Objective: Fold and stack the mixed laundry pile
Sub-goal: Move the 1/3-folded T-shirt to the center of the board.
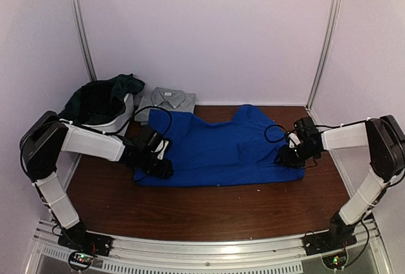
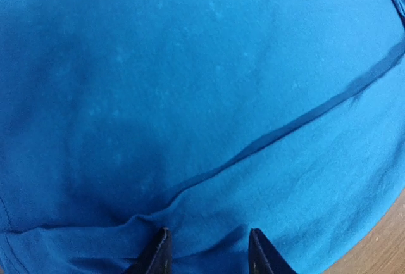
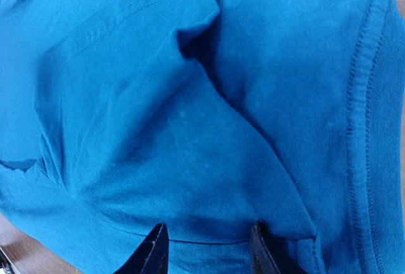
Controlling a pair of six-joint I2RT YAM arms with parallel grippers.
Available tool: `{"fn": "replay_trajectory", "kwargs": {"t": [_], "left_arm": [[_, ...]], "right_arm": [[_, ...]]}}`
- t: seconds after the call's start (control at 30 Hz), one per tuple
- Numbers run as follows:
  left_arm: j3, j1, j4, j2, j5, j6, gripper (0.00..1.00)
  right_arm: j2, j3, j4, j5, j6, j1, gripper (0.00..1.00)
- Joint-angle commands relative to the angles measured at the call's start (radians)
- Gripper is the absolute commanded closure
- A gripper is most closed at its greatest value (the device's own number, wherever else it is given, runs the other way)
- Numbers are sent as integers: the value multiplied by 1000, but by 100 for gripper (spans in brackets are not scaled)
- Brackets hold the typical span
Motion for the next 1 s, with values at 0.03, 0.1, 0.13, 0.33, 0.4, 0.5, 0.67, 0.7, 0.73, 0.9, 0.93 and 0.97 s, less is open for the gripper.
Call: {"fn": "replay_trajectory", "kwargs": {"t": [0.03,0.1,0.13,0.33,0.4,0.5,0.67,0.7,0.73,0.9,0.93,0.97], "left_arm": [[-122,-54,-91,-49,-14,-58,58],[-151,-85,-96,-72,-18,-85,58],[-168,-101,-100,-83,-18,-100,58],[-249,-217,-119,-122,-19,-223,58],[-278,-243,-119,-135,-14,-262,58],[-323,-253,-121,-168,-7,-298,58],[-348,-252,-155,-267,1,-290,57],[-341,-252,-158,-289,3,-271,56],[-327,-253,-168,-307,-7,-253,55],[-191,-224,-251,-309,-89,-145,45],[-171,-214,-262,-298,-93,-133,45],[-153,-208,-265,-289,-98,-123,45]], "right_arm": [[-104,-130,-97,27,76,2,55],[-166,-179,-106,13,118,8,55],[-202,-201,-112,14,137,13,55],[-404,-316,-197,20,243,31,54],[-465,-346,-225,20,282,46,53],[-549,-373,-280,25,314,63,52],[-629,-393,-323,-16,328,66,52],[-635,-383,-320,-26,320,66,52],[-638,-365,-318,-28,305,67,52],[-557,-216,-278,42,189,65,48],[-523,-175,-270,53,168,65,49],[-485,-149,-254,54,143,65,50]]}}
